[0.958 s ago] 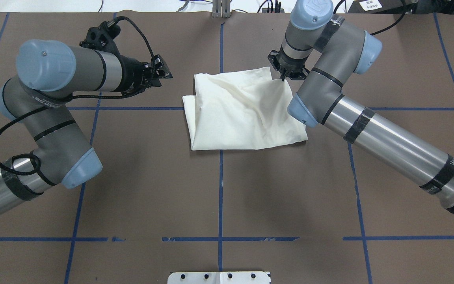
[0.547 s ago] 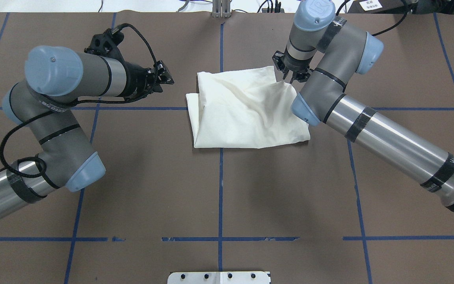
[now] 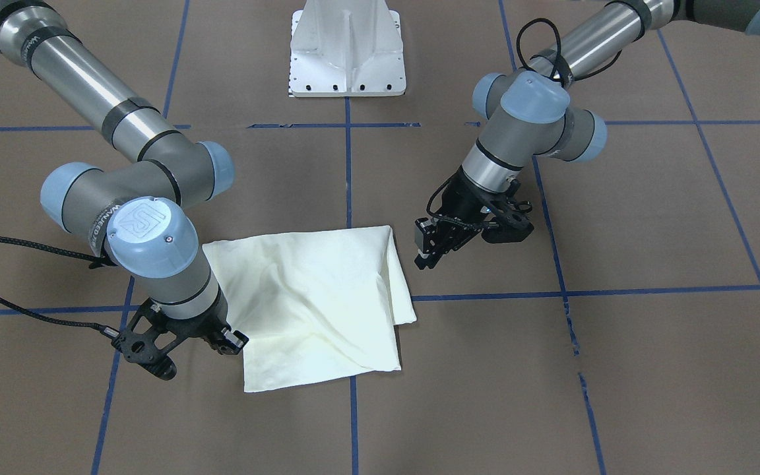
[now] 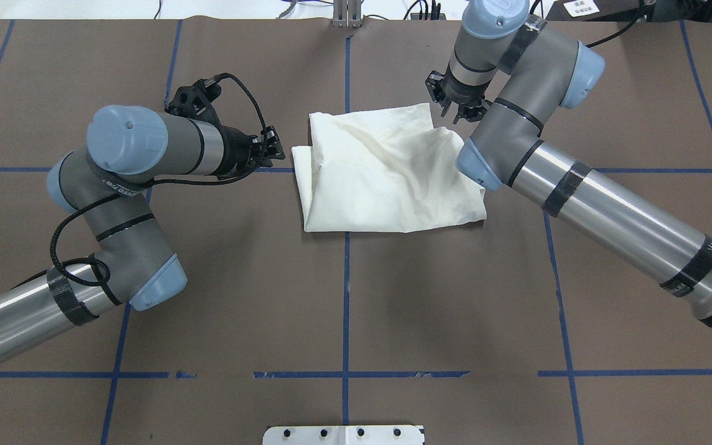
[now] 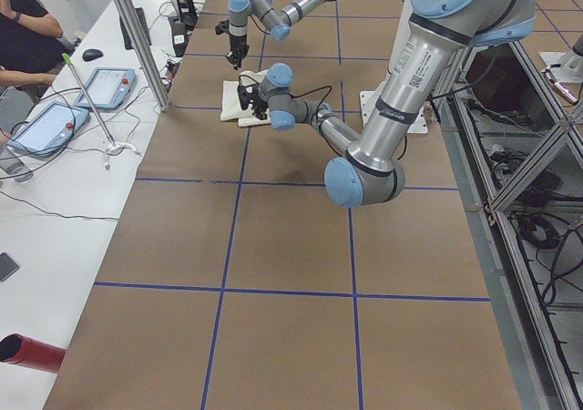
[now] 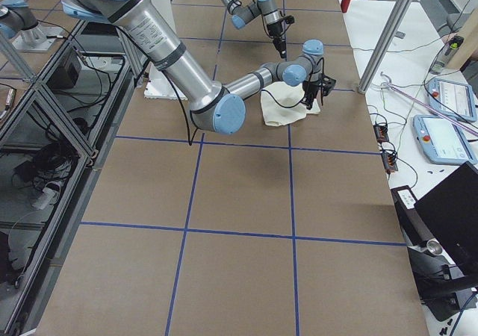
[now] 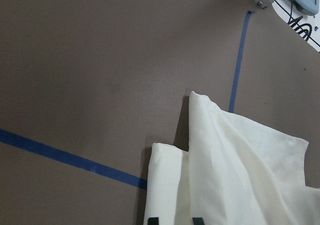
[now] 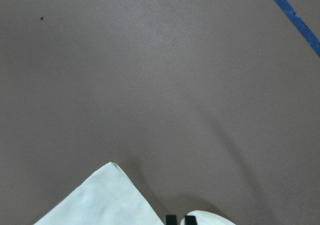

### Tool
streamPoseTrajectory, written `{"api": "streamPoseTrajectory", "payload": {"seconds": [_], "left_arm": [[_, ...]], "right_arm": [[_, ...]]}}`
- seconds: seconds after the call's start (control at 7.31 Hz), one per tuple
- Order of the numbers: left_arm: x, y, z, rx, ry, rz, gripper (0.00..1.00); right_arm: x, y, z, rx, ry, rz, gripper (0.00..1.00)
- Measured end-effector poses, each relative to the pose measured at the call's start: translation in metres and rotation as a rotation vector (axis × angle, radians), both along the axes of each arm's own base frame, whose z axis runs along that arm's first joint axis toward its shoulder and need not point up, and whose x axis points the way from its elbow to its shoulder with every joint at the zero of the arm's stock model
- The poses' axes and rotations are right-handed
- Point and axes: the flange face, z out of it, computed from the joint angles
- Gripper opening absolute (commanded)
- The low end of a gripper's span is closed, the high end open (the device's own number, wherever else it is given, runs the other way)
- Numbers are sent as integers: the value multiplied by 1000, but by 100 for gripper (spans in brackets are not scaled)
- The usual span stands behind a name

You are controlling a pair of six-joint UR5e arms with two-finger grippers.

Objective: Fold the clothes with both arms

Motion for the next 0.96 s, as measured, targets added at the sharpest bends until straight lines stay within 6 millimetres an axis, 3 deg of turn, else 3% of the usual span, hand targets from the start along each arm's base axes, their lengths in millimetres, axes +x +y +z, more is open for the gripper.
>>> {"api": "streamPoseTrajectory", "payload": {"seconds": [0.14, 0.41, 0.68, 0.96], "left_arm": [[4, -1, 6, 4, -2, -1, 0], [12, 2, 11, 14, -12, -27, 0], [16, 4, 8, 28, -16, -59, 0], [15, 6, 1, 38, -10, -70, 0]], "right_arm": [[1, -2, 0, 1, 2, 3, 73], [2, -6, -3, -14, 3, 31, 97], [-2, -4, -7, -63, -17, 63, 94], [-10, -3, 3, -101, -15, 56, 78]]}}
